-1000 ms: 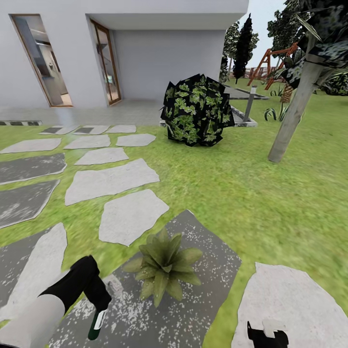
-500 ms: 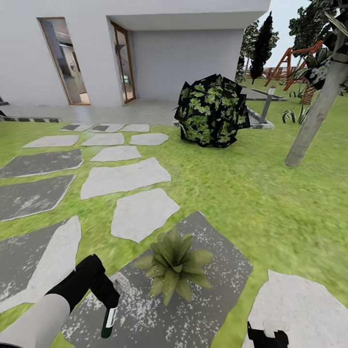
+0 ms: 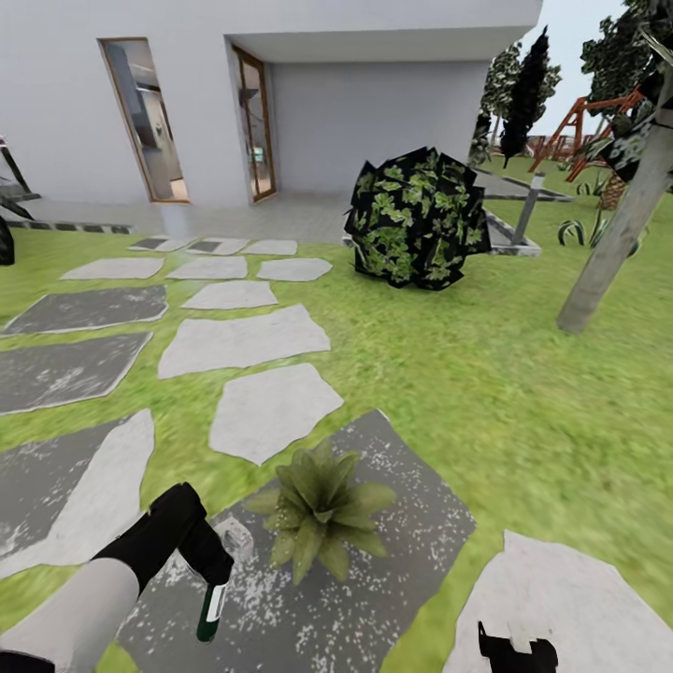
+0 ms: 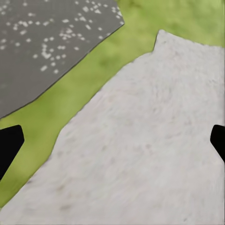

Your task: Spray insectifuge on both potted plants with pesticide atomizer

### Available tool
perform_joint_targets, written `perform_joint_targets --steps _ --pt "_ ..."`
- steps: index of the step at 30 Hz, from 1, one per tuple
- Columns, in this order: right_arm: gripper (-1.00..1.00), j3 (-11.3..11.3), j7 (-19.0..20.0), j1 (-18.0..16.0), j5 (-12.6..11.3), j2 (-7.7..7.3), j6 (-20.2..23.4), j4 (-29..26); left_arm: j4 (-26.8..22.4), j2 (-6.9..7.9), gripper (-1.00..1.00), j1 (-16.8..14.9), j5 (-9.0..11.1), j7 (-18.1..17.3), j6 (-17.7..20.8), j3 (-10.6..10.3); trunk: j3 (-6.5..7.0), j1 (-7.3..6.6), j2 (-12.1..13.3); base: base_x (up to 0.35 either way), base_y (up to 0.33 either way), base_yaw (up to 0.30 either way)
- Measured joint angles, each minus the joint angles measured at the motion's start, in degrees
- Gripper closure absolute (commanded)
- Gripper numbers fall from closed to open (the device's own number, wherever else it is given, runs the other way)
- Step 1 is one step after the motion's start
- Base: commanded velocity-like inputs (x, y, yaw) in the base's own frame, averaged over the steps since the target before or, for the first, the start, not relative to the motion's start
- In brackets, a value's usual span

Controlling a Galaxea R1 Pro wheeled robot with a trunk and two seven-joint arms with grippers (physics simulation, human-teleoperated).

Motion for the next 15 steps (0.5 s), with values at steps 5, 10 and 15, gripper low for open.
perform_joint_targets --steps 5,10,15 --pt "-1.00 0.0 0.0 0.0 0.0 -0.06 0.0 0.0 0.0 0.22 1.00 -3.8 0.0 -0.9 3.3 -0.1 0.00 -0.01 0.0 0.104 -0.219 0.103" --pt "-1.00 0.0 0.0 0.0 0.1 -0.09 0.0 0.0 -0.2 -0.50 1.00 -6.4 -7.3 -10.4 3.5 -3.6 0.00 0.01 0.0 0.022 -0.024 0.004" --pt "-1.00 0.0 0.0 0.0 0.1 -0.09 0.0 0.0 -2.5 -1.30 1.00 -6.8 -12.0 -14.3 3.4 -4.1 0.00 0.01 0.0 0.001 -0.001 0.000"
